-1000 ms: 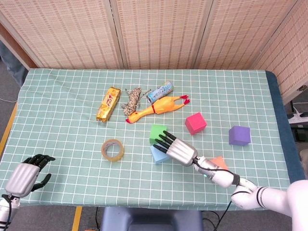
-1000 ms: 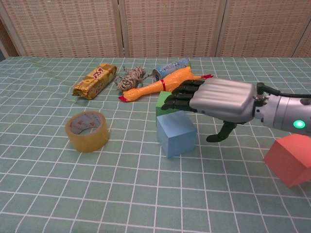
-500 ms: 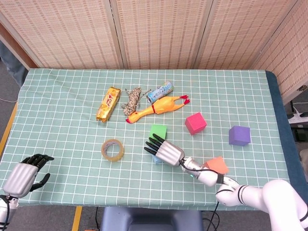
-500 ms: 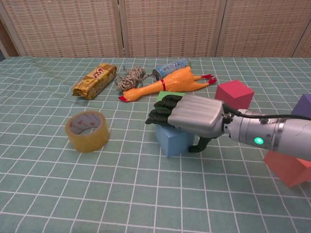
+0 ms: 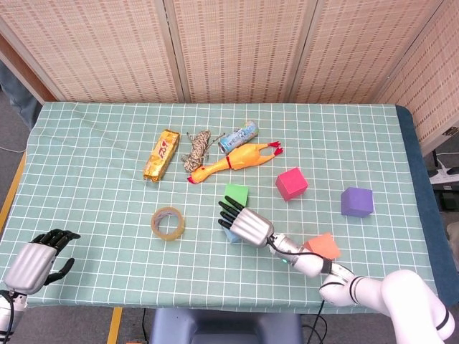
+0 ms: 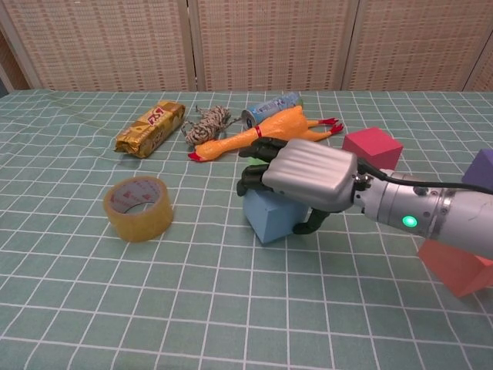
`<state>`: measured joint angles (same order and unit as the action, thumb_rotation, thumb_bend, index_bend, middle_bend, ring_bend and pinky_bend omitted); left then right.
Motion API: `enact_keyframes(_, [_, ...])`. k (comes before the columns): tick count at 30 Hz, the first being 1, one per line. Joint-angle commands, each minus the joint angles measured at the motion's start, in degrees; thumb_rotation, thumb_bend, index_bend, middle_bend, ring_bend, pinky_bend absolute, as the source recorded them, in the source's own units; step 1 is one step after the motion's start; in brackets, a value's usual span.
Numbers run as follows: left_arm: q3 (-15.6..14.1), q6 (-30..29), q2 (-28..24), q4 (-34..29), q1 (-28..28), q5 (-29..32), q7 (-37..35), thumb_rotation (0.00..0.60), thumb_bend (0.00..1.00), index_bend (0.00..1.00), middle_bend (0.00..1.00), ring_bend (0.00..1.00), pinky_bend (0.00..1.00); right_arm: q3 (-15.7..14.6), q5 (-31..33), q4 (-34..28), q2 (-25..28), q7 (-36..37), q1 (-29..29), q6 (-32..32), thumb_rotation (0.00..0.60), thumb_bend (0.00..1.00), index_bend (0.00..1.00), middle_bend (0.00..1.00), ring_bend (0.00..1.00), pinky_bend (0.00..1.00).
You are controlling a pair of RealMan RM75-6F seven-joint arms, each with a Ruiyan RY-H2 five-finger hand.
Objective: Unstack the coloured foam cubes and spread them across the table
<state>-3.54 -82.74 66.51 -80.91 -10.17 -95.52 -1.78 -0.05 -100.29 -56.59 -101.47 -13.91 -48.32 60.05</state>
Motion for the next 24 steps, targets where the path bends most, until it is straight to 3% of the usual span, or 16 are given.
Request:
enact_keyframes(1, [0.0,0.0,0.0,0.0,0.0,0.0,0.0,0.6,0.38,0.3,0.31,0.26,0.43,-0.7,-1.8,2.4,-0.7,2.0,0.3,3.5,0.6,0.09,0.39,0.47,0.06,0.02])
enact_keyframes(5, [0.0,-0.1,0.0,0.0,0.0,0.0,0.0,0.6,0.38,0.3,0.31,0.26,0.43,-0.6,-2.2,2.8,-0.5,2.7,0.8,6.1,0.6,0.09,0.42,0.5,0.08,0.02])
enact_keyframes(9, [0.0,-0.2,-0.1,0.0,0.1,0.0,-0.3,0.6,0.38,0.3,0.31,0.26,0.43,-0.5,-1.7,-0.8,2.1,2.8,2.3,8.7,0.6,0.09,0.42,0.5,0.08,0.02])
enact_keyframes(17, [0.2,-0.4,-0.2,0.1,0.1,0.2,-0.6,0.6,0.38,0.3,0.31,0.26,0.43,-0.9,3.2,-17.1,14.6,-1.1,8.2,10.3,0.6,0.09,0.41,0.5,0.1,0.03])
enact_keyframes(24, [0.0,0.6,0.0,0.0,-0.2,0.2,-0.4,0.6,0.38,0.3,0.31,0.26,0.43,-1.9,7.1,-23.7,22.8,-6.5,15.5,15.1,0.6,0.09,0.41,0.5,0.13,0.07])
